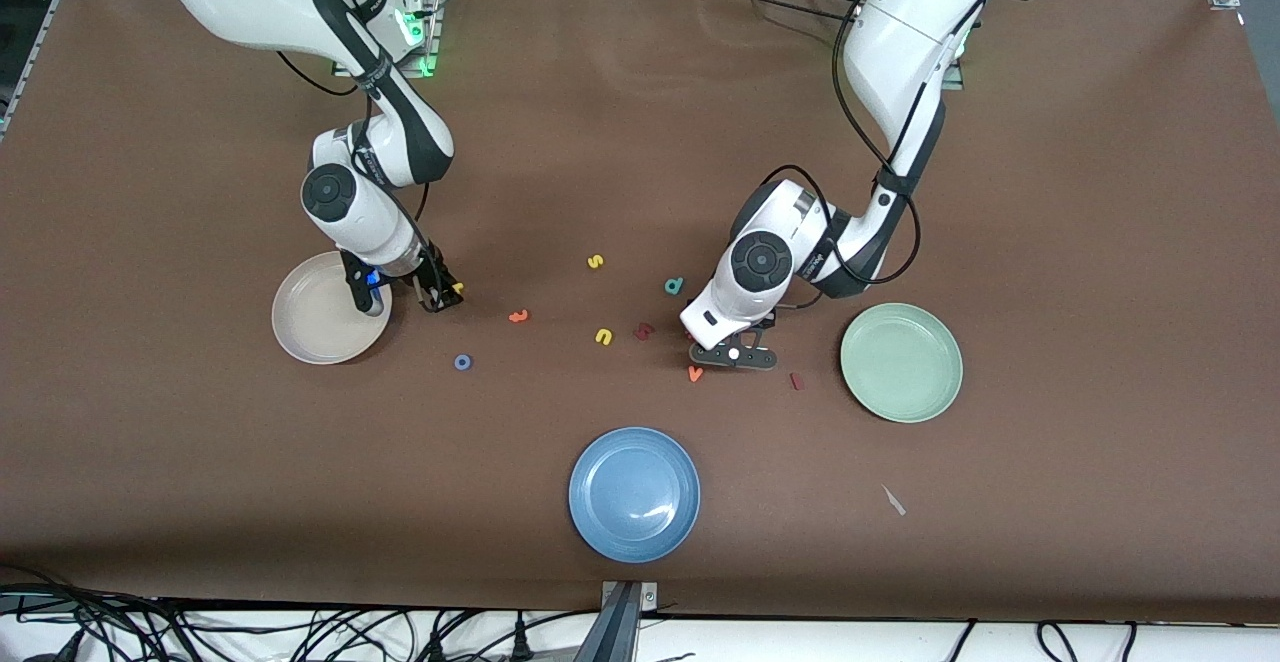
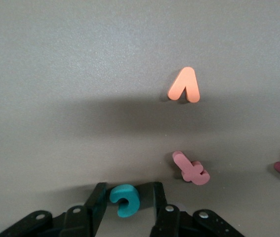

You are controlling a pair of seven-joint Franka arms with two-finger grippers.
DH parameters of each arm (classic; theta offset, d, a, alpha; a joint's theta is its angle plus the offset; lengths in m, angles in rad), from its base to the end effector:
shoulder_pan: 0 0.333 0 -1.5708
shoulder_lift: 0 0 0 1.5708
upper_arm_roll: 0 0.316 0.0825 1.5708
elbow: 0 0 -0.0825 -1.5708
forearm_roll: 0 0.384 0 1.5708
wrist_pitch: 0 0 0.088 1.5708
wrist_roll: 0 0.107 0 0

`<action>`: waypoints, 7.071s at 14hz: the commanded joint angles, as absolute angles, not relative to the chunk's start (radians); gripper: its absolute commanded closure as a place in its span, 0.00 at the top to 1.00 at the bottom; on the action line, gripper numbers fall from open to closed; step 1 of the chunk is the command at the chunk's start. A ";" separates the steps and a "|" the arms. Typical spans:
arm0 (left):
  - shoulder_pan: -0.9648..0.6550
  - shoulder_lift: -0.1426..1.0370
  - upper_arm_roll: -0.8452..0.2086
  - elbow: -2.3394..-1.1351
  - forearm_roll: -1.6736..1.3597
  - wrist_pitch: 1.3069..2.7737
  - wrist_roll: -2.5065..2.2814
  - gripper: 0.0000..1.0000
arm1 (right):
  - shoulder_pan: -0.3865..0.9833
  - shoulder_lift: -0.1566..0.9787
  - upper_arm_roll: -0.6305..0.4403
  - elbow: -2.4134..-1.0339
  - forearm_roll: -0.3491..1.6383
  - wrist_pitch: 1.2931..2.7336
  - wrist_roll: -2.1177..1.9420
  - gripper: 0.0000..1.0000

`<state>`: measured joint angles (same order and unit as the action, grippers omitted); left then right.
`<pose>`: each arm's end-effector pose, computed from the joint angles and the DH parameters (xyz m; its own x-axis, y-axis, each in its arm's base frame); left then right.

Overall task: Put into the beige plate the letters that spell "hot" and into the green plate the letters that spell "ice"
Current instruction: 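Grasp the yellow h with the right gripper while the left gripper grasps teal c, then drop the yellow h on the beige plate while the left gripper drops c on green, then grasp the blue o with the right gripper while the left gripper grasps orange e, then drop the blue o on the beige plate while the left gripper drops e on green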

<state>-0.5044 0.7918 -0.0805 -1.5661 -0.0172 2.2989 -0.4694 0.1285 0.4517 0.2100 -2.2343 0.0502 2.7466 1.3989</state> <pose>0.5826 -0.3774 0.1720 0.9931 -0.0826 -0.0831 -0.0798 -0.9962 0.0356 0.5194 0.1839 0.1765 0.4285 -0.8979 -0.1006 -0.9030 -0.4216 -0.0826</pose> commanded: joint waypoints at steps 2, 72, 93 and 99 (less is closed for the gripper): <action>-0.514 0.798 -0.074 -1.555 -0.032 2.298 -0.474 0.04 | 0.136 0.488 0.218 -2.174 0.058 2.676 1.401 0.05; -0.353 0.638 -0.167 -1.795 0.074 2.250 -0.417 0.48 | 0.285 0.744 0.060 -1.606 0.032 2.326 0.405 1.00; -0.131 0.548 -0.164 -1.667 0.078 1.953 0.010 0.00 | 0.282 0.746 0.060 -1.628 0.054 2.330 0.420 0.44; -0.015 0.641 -0.163 -1.644 0.186 2.017 0.265 0.00 | 0.282 0.747 0.060 -1.628 0.054 2.336 0.419 0.34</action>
<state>-0.0492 0.6006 -0.1529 -1.6711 0.1526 2.0052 0.1826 0.2886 0.7483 0.0539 -1.6252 0.0355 2.3308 0.4282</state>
